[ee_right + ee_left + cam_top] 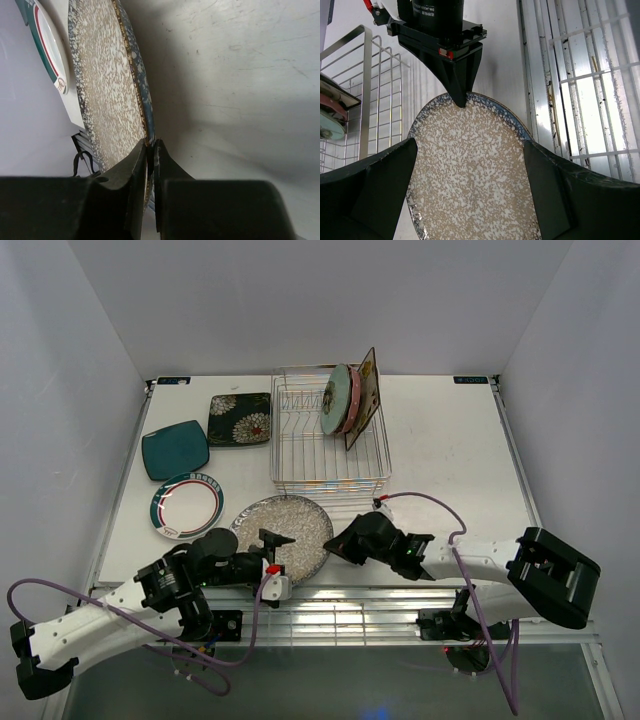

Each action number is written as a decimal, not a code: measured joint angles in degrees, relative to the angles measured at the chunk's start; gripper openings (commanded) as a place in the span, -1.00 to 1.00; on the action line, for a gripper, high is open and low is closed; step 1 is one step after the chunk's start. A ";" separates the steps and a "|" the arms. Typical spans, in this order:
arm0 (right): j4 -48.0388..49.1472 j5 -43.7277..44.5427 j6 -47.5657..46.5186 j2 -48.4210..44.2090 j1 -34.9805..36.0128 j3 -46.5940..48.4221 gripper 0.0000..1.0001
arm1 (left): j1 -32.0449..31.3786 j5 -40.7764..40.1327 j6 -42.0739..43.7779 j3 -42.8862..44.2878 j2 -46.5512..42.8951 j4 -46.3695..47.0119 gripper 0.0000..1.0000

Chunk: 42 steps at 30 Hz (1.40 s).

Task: Load the plates into the dish rack
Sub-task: Pick up the plate from the corner of the board.

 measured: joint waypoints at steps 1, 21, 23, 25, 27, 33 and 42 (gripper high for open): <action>-1.20 0.55 0.48 -0.61 0.00 0.22 -0.84 | 0.00 0.50 0.17 0.31 0.35 0.00 0.96; -12.17 3.26 3.52 -7.26 0.26 3.56 -0.84 | 0.00 5.95 5.03 1.25 5.07 -3.37 0.96; -12.74 3.50 3.65 -7.63 0.26 3.56 -0.84 | 0.00 5.42 4.55 1.36 5.03 -3.54 0.96; -13.14 3.65 3.87 -7.93 0.26 3.56 -0.84 | 0.00 4.83 3.78 1.53 5.29 -3.63 0.96; -13.20 3.72 4.24 -8.00 0.26 3.56 -0.84 | 0.00 4.11 2.89 1.73 6.08 -3.72 0.96; -13.18 3.74 5.40 -8.00 0.26 3.56 -0.85 | -0.07 2.89 0.68 1.79 9.03 -4.07 0.96; -13.18 3.98 5.70 -8.00 0.31 3.82 -0.84 | -2.40 0.07 -2.25 1.79 11.61 -4.26 0.69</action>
